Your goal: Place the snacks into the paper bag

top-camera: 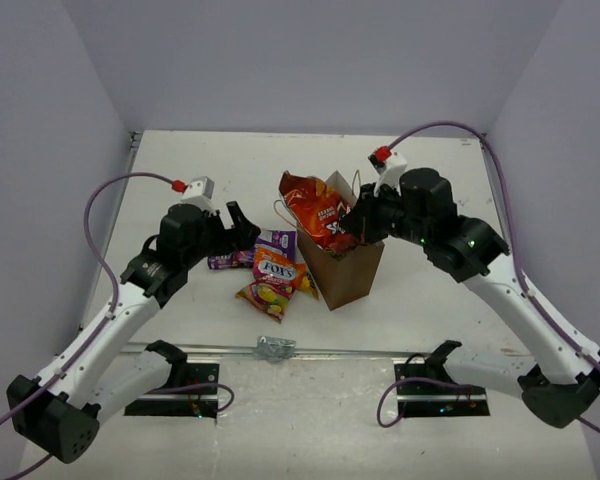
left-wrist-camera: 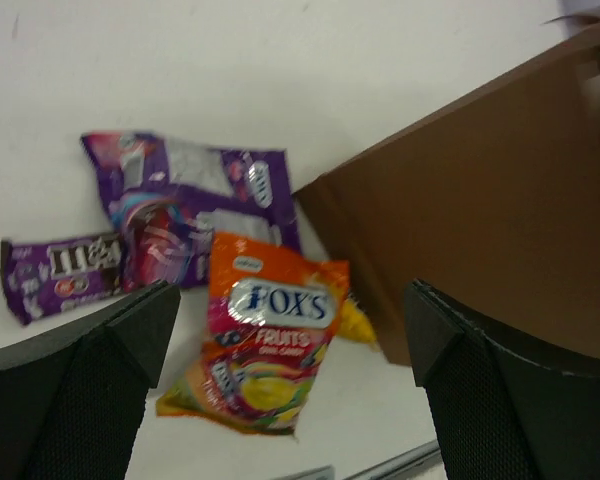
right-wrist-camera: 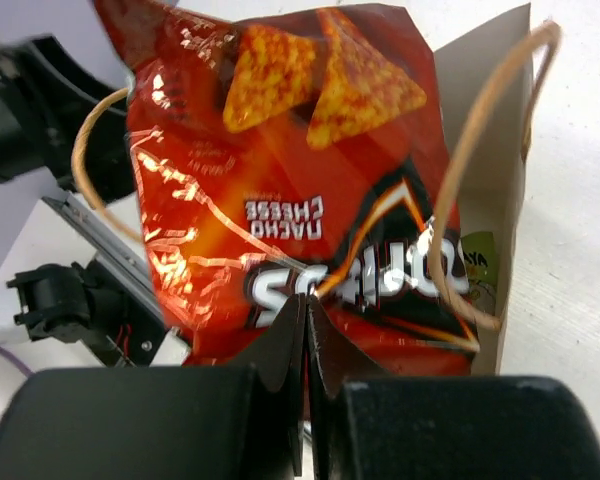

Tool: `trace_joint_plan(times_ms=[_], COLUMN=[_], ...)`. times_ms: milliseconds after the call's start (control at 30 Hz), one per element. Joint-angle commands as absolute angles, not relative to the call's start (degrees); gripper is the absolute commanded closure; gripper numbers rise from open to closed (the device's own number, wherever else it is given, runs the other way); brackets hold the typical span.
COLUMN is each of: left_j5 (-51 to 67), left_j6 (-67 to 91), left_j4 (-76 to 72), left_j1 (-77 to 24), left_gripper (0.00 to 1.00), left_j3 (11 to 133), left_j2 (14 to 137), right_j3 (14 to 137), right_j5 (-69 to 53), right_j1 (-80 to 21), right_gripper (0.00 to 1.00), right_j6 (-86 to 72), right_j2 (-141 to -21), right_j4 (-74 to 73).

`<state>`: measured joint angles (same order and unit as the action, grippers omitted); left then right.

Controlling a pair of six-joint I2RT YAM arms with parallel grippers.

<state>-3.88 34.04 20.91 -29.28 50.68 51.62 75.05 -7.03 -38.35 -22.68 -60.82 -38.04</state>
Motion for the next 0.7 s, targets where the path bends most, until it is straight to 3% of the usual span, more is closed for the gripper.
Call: trace_joint_plan(times_ms=[0,333,400,567,667], left_j5=[8.5,13.9,14.7,17.5,17.8], left_j6=[41.4,41.7,42.7,45.6,45.4], left_j4=[17.6,18.0,17.6,13.4,13.4], left_j1=[-21.4,-17.8,-17.5,-16.3,-16.1], left_gripper=[0.0,0.0,0.0,0.0,0.0], left_j3=[45.7,39.5,37.4,32.9,32.3], left_j2=[51.4,52.1,51.8,51.2,51.8], right_j3=[79.4,90.4,91.7,95.6,98.2], right_j5=[-3.8,9.4,14.6,7.4,1.4], right_j1=[-39.1,-39.7,-39.9,-39.9,-39.9], right_gripper=[1.0,1.0,1.0,1.0,0.89], right_j6=[-22.9,-20.1,-21.5,-21.0,-21.0], right_j2=[-66.4,-77.5,-74.3,-62.0,-58.3], right_j4=[-37.0,-55.0,-56.3,-51.6,-52.9])
